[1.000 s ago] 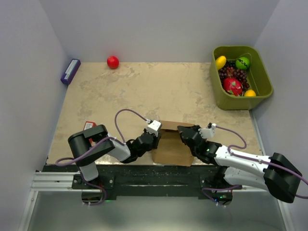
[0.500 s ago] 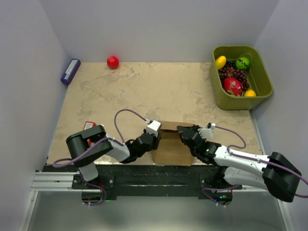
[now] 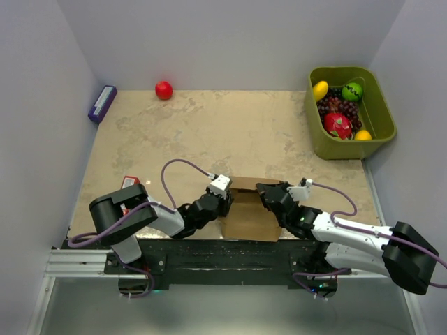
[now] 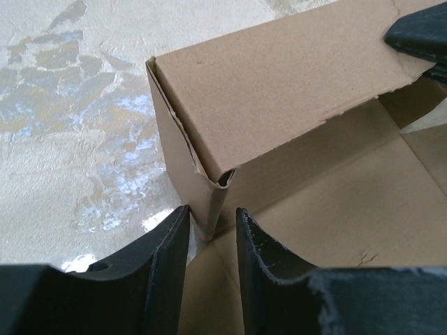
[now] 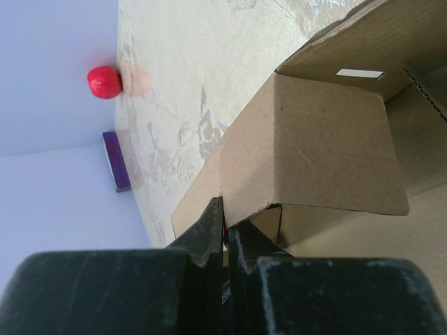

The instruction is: Fold the paper box

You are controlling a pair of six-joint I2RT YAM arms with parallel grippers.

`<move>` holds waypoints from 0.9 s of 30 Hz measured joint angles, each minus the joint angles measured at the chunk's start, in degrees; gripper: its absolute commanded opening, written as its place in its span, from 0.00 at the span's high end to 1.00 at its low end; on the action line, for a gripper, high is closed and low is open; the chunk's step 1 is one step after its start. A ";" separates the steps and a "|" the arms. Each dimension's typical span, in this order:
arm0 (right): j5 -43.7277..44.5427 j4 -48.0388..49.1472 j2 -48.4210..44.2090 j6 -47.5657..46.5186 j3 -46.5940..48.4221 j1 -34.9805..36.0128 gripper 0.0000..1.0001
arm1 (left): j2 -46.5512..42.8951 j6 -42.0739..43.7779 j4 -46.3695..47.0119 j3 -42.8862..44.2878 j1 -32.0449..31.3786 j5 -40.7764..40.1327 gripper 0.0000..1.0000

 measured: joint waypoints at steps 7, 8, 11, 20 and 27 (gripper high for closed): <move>0.00 0.31 0.02 -0.22 -0.09 0.00 0.97 | -0.02 0.44 1.18 -0.02 0.22 -0.17 0.63; -0.02 0.31 0.02 -0.28 -0.09 0.00 0.97 | -0.02 0.46 1.31 -0.02 0.26 -0.28 0.63; -0.02 0.33 0.02 -0.39 -0.11 0.00 0.97 | 0.00 0.59 2.54 -0.02 0.61 -0.68 0.63; -0.02 0.39 0.02 -0.61 -0.11 0.00 0.97 | 0.79 1.05 6.43 -0.02 0.94 -2.43 0.75; -0.09 0.98 0.00 -0.85 -0.11 0.00 0.91 | 2.23 2.64 7.43 0.68 0.94 -6.32 1.00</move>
